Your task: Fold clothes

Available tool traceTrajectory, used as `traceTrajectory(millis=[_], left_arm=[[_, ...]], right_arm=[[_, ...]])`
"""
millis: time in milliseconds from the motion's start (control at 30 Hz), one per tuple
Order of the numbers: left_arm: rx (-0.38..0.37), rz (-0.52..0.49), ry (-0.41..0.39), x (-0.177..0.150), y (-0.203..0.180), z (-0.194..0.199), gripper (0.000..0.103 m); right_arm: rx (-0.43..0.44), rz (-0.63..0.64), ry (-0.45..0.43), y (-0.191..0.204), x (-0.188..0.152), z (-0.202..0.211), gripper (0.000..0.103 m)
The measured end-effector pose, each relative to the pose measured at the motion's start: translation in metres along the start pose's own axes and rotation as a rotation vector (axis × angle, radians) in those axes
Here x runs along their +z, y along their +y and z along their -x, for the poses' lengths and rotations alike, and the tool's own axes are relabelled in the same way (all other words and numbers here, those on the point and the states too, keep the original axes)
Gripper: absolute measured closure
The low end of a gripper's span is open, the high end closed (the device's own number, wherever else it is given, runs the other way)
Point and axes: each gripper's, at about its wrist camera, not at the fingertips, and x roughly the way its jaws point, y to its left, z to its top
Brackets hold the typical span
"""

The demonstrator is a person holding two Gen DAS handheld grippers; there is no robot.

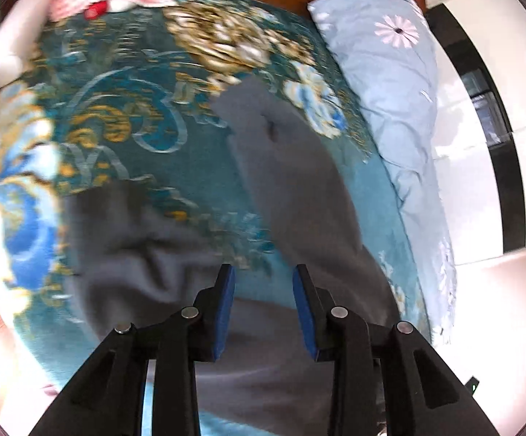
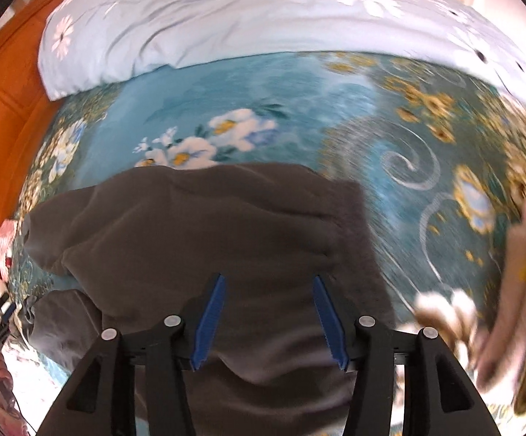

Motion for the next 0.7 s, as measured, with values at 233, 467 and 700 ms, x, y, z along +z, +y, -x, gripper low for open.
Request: traceTrajectory(millis=[233,467,700], left_arm=[[0.221,-0.015,-0.03,-0.009,0.036,0.024,0.069],[0.336,0.01,0.009,-0.01,0.065,0.008,0.069],[0.349,-0.007,0.012,-0.018,0.07,0.007,0.063]], right_arm=[[-0.021,-0.084,0.036,-0.039,-0.032,0.013,0.048],[-0.056,-0.119,0.084,-0.062,-0.074,0.027,0.047],[0.037,-0.241,0.167,-0.086,-0.114,0.009,0.041]])
